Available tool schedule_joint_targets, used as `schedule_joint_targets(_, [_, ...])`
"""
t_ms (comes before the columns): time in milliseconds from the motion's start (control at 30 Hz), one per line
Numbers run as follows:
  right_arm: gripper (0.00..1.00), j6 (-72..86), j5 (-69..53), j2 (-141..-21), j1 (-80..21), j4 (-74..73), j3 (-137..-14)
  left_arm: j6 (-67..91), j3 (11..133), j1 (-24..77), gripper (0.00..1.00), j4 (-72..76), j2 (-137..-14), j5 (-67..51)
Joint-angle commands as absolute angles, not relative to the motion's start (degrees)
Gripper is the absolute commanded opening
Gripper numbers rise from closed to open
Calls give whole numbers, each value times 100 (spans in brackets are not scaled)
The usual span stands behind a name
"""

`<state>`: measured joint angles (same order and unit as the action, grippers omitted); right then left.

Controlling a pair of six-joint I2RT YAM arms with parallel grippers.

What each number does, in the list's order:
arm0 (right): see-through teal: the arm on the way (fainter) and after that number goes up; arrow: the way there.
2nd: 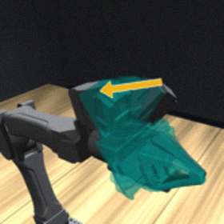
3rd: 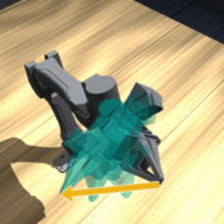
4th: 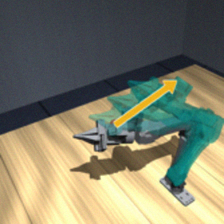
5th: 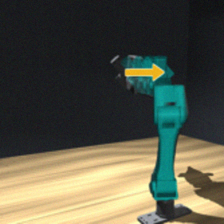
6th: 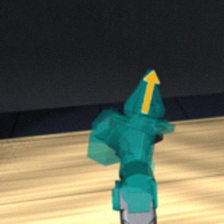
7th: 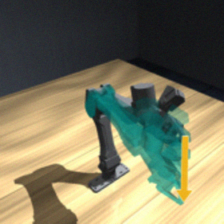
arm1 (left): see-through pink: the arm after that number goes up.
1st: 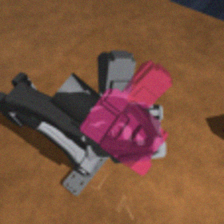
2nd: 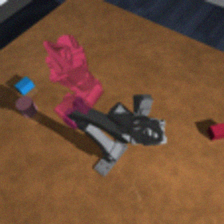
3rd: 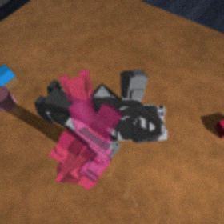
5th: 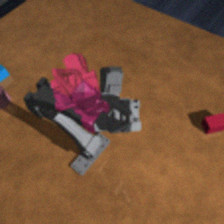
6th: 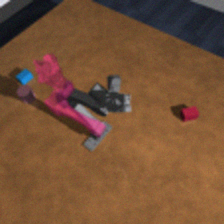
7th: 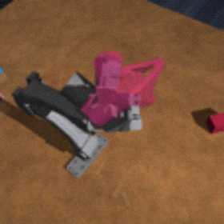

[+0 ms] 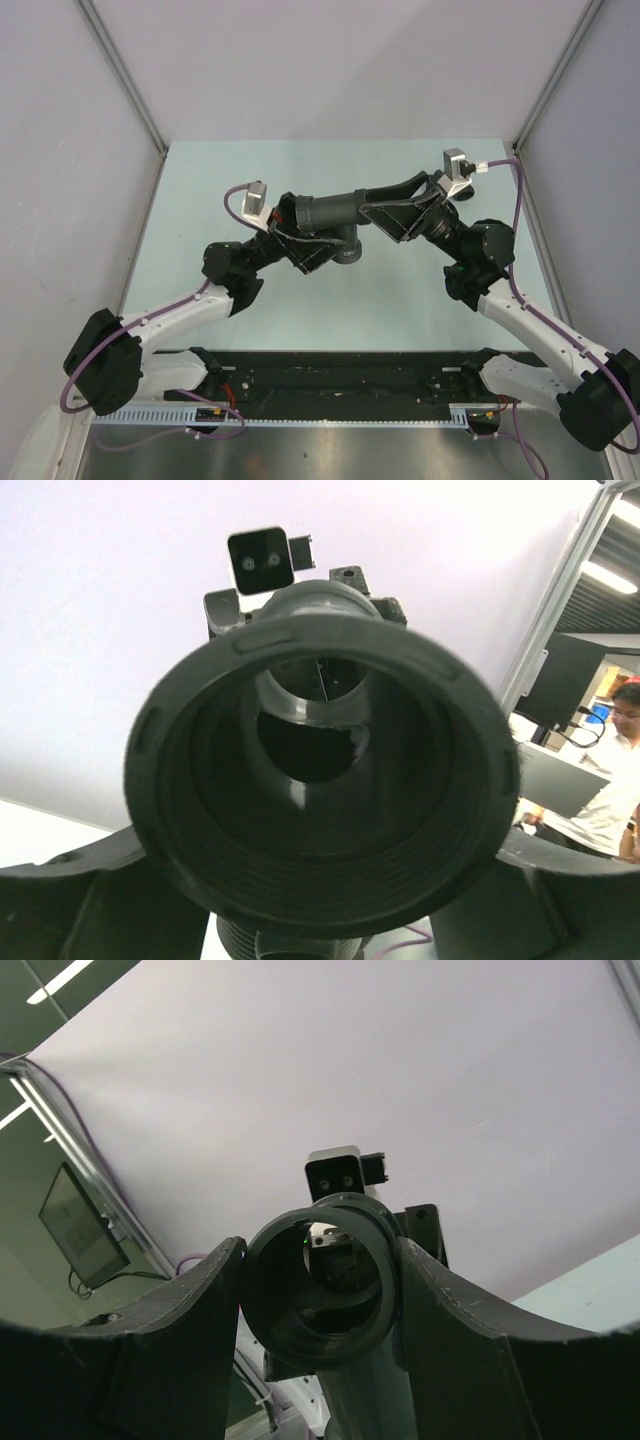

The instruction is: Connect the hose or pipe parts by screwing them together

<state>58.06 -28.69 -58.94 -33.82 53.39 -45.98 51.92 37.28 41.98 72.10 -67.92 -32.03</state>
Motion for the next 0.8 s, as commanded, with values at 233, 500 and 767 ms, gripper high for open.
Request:
schedule_joint_targets(233, [0, 5774, -2540, -5704, -3437, 5845, -4324, 5247, 3999, 4359, 69, 8033, -7049, -2707])
schedule_joint_targets(500, [1, 5774, -2540, -5651, -3445, 5836, -4114, 5326, 3876, 4359, 27, 8332, -7005, -2557])
schedule_joint_targets(767, [33, 5529, -2487, -5406, -3375, 5284, -3920, 5300, 3806, 4359, 0, 8350, -6979, -2795])
